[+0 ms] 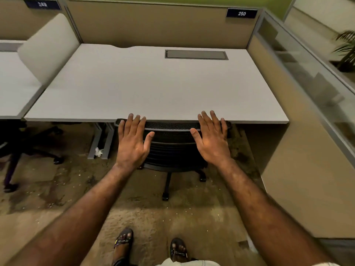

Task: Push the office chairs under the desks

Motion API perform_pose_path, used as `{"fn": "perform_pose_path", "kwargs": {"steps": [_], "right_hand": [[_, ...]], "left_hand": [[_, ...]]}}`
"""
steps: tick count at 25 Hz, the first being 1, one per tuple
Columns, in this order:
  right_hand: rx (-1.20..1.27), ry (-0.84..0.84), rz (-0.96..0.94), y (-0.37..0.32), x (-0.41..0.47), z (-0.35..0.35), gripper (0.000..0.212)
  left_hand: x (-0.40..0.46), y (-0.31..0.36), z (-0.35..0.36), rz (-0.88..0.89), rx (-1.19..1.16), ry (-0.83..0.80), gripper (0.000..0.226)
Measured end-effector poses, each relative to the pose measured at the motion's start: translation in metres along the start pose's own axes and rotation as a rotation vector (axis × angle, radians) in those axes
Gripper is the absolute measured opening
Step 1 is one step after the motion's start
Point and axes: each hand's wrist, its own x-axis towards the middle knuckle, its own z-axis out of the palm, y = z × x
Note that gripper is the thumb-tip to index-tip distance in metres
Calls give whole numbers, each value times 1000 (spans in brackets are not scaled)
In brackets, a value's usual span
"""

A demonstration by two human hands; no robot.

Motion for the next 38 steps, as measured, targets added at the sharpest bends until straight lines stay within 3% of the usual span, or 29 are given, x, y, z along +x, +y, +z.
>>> {"fn": "perform_pose_path", "kwargs": {"steps": [8,19,23,30,34,38], "right_hand": [[7,-65,-2,13,49,3,73],[30,-48,-16,19,55,4,73],[-5,-7,-10,8,43,6,74],[101,91,-299,-105,14,59,66],[126,50,-423,-198,8,105,69],[101,-101,-582,-320,3,162,72]], "left_hand": [[46,-1,9,-46,34,-203,77],[45,-2,9,29,190,-257,93],[19,-11,2,51,145,-228,99],[-57,-64,-25,-117,22,-160,101],[-97,-120,-48,-241,28,-135,99],[-153,-221,-85,-441,61,-138,100]]}}
